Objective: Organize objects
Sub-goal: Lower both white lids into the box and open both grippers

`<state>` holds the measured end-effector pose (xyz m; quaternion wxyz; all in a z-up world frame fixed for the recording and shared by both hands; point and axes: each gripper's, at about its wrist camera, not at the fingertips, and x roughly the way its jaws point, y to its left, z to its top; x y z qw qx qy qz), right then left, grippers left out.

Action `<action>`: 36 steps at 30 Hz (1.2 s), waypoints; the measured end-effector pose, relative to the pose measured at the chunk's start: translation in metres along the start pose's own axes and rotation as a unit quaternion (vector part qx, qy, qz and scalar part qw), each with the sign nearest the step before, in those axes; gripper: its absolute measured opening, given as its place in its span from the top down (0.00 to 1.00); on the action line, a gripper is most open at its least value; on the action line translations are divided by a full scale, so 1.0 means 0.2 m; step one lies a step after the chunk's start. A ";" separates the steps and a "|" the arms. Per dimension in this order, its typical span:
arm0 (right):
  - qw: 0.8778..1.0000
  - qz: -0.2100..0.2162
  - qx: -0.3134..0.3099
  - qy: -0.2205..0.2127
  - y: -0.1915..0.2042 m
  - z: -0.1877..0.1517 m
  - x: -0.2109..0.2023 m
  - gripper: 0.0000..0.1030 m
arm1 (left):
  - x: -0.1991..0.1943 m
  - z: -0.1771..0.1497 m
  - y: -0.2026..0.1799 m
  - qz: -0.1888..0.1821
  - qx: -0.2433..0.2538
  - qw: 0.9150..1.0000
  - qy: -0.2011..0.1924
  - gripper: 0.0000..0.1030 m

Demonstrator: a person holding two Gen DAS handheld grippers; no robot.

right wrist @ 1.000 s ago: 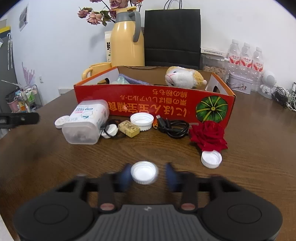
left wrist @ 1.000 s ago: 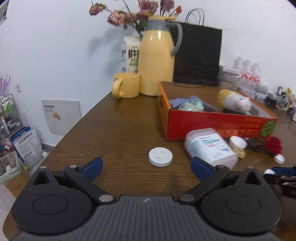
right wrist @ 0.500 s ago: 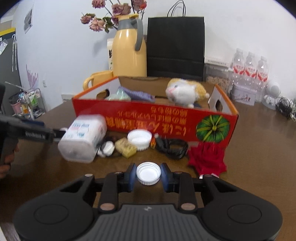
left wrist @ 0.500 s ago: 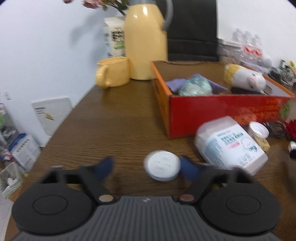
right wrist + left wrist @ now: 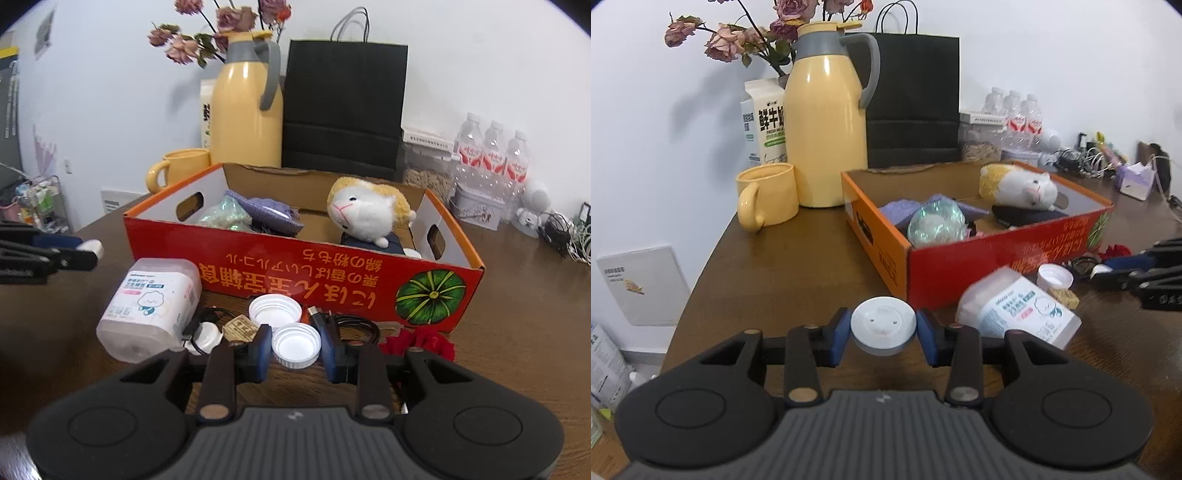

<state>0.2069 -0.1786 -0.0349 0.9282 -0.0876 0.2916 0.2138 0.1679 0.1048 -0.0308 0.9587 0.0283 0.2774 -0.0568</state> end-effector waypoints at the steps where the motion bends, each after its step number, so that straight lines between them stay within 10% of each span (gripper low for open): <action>1: 1.000 -0.003 0.001 0.002 0.01 0.01 0.01 0.74 | 0.00 0.01 0.01 -0.002 0.000 1.000 -0.002 0.61; 18: 0.996 0.022 -0.011 -0.091 0.00 0.19 -0.11 0.74 | -0.10 0.24 -0.14 0.002 -0.024 0.996 -0.084 0.61; 28: 0.988 0.030 0.033 -0.147 -0.08 0.37 0.13 0.74 | 0.22 0.47 -0.35 0.032 -0.086 0.989 -0.115 0.61; 36: 0.993 0.034 0.031 -0.112 -0.11 0.31 0.27 0.74 | 0.37 0.39 -0.35 0.046 -0.082 0.992 -0.084 0.61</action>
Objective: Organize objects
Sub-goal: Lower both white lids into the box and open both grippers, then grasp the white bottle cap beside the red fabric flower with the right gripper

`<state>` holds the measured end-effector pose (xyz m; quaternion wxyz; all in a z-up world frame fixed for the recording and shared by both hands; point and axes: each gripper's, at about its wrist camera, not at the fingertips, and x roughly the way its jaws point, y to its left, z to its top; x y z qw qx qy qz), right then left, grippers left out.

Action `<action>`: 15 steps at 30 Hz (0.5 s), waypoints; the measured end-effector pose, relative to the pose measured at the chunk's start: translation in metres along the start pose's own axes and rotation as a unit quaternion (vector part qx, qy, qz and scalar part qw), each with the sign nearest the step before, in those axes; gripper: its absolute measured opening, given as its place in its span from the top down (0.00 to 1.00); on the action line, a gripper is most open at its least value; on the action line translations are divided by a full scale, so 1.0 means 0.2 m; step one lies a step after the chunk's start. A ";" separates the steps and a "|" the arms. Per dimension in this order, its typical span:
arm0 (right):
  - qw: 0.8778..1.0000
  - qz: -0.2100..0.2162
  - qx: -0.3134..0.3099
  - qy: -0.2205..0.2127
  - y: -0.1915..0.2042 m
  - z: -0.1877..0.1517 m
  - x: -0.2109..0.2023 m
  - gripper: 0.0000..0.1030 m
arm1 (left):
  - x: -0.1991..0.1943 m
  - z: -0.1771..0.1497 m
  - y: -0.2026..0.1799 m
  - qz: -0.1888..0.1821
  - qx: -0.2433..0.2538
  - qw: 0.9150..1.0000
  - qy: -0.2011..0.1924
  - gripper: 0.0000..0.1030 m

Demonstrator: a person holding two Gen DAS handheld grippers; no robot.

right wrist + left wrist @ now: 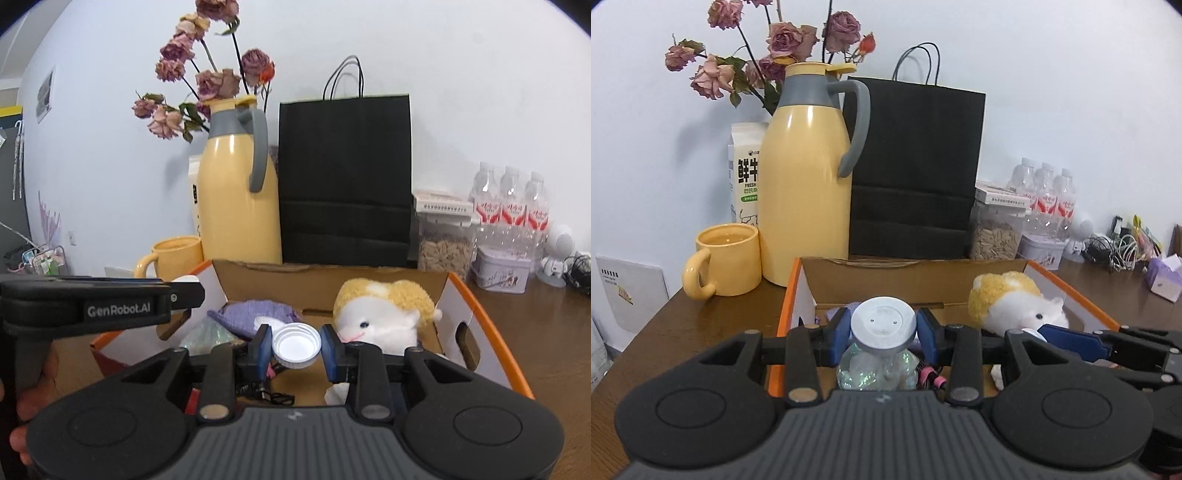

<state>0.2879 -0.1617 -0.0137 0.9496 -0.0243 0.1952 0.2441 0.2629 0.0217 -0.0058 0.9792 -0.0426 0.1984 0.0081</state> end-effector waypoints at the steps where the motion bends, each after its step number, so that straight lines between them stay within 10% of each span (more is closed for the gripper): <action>1: 1.000 -0.002 -0.001 0.004 0.00 -0.01 0.01 0.74 | 0.00 -0.01 0.00 -0.002 0.003 1.000 0.001 0.61; 7: 1.000 -0.017 0.004 0.018 -0.01 -0.04 0.03 0.71 | 0.01 -0.04 0.00 0.003 0.001 1.000 0.001 0.56; 11: 1.000 -0.028 0.007 0.011 0.00 -0.04 0.00 0.09 | -0.04 -0.04 0.01 0.024 -0.007 0.999 -0.038 0.07; 15: 0.999 -0.041 0.010 0.002 0.00 -0.04 -0.01 0.00 | -0.09 -0.04 0.01 0.029 -0.011 0.997 -0.065 0.00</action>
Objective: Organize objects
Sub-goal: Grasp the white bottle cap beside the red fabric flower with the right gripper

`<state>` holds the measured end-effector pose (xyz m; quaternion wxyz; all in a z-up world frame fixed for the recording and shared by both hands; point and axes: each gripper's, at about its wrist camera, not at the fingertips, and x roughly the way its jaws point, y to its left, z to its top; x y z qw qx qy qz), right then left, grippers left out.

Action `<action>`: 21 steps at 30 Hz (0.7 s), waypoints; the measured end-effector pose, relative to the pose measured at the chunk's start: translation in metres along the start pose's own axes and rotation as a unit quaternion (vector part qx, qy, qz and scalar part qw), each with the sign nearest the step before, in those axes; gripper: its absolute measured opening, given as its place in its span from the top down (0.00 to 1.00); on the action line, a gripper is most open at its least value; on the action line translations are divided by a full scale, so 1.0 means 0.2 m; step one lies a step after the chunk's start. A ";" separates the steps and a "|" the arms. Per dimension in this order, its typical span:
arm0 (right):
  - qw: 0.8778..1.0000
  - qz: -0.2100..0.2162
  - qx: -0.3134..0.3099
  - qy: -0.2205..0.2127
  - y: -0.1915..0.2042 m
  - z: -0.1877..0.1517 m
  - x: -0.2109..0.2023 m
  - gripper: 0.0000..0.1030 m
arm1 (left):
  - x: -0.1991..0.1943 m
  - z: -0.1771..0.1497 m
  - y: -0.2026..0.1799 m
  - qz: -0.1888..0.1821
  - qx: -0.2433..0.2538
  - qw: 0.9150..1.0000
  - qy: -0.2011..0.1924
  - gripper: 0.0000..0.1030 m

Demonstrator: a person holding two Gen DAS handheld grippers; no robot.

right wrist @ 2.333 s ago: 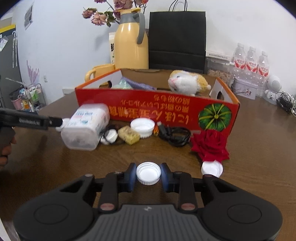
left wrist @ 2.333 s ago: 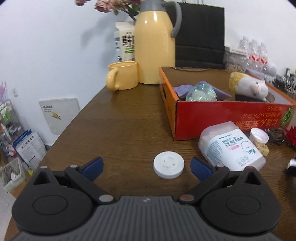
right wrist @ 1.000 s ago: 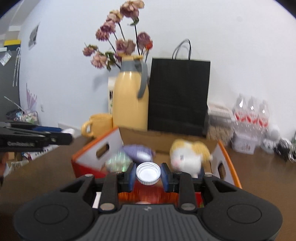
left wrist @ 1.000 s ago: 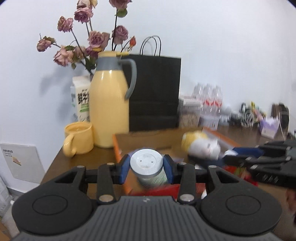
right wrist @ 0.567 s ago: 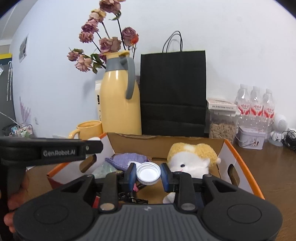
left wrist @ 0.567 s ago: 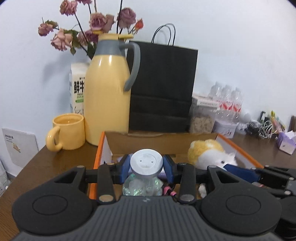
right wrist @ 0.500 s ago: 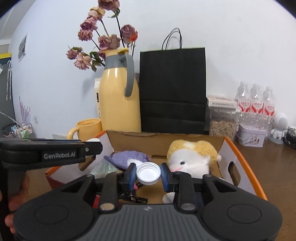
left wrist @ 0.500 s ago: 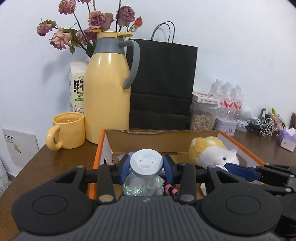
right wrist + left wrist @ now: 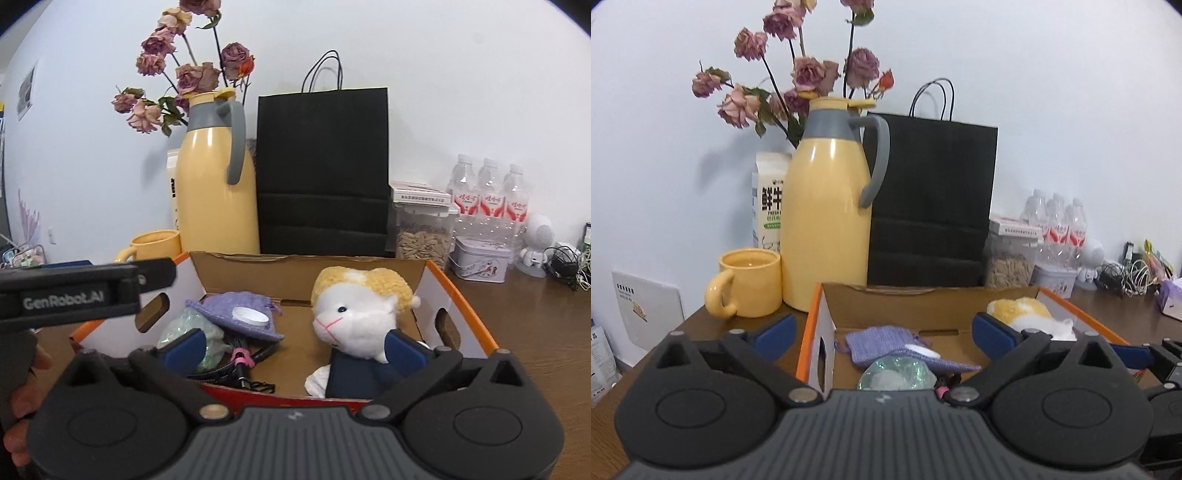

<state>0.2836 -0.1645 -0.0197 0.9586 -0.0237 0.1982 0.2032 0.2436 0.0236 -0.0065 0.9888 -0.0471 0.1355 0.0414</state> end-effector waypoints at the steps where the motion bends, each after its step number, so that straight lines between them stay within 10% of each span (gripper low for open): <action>1: 1.000 -0.002 0.002 0.000 0.00 0.00 0.00 0.00 | 0.00 0.00 0.00 0.000 0.000 1.000 0.000 0.00; 21: 1.000 -0.009 -0.011 -0.003 -0.04 -0.02 -0.12 0.00 | -0.11 -0.01 0.02 -0.029 -0.010 1.000 -0.004 0.00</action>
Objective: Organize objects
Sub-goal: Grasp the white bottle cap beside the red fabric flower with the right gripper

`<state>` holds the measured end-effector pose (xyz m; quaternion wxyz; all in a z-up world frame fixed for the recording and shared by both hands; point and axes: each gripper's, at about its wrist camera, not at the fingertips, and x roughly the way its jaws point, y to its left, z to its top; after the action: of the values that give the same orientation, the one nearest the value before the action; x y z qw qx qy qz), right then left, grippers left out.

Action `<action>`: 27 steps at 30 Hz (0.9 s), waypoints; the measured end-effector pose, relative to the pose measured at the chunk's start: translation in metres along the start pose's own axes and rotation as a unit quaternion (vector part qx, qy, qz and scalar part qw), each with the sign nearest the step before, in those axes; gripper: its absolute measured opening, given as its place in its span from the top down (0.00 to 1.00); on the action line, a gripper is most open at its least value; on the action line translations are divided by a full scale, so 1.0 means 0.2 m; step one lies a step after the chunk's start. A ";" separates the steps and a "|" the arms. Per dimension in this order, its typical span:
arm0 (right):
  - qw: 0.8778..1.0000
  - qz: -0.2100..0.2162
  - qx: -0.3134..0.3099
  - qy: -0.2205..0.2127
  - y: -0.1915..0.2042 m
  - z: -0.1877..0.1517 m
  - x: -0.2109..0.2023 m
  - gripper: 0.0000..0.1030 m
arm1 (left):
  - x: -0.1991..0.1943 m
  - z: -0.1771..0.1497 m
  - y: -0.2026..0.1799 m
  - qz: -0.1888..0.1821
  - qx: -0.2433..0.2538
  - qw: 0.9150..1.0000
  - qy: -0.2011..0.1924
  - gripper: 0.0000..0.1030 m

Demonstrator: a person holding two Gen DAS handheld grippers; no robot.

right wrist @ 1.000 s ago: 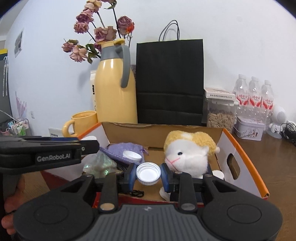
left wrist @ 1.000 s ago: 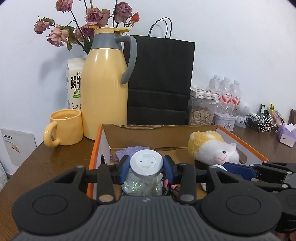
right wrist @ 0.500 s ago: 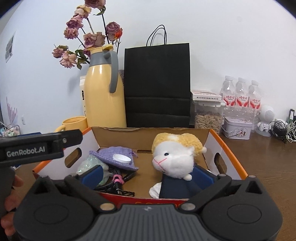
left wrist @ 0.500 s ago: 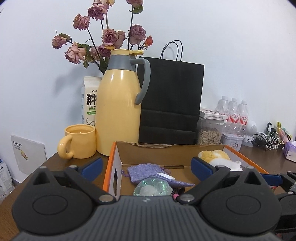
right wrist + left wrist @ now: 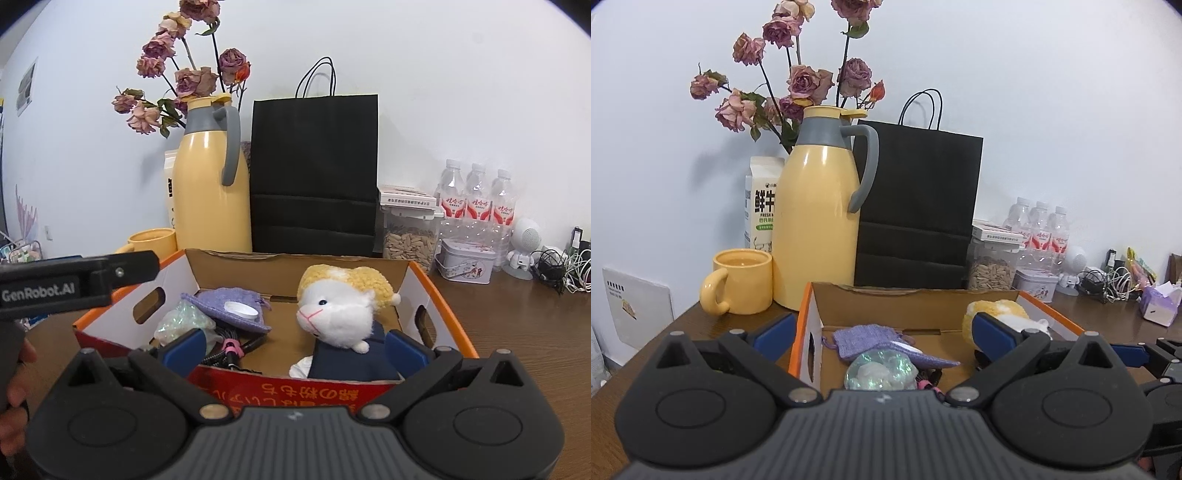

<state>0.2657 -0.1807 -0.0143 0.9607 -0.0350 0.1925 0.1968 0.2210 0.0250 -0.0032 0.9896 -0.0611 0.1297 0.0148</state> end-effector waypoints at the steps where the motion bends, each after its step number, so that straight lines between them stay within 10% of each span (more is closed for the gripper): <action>1: 1.000 0.001 -0.002 -0.002 0.00 0.00 -0.01 0.00 | -0.01 0.00 0.00 -0.003 -0.001 1.000 0.000 0.00; 14: 1.000 0.001 -0.014 -0.003 -0.06 -0.05 -0.17 0.00 | -0.19 -0.06 0.02 0.006 -0.014 1.000 -0.016 0.00; 27: 1.000 -0.014 -0.014 0.007 -0.18 -0.19 -0.34 0.00 | -0.28 -0.25 0.01 0.007 -0.027 0.998 0.057 0.00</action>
<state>0.2075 -0.2438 -0.0232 0.9614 -0.0522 0.1964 0.1854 0.1546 0.0194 -0.0373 0.9785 -0.0875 0.1857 0.0222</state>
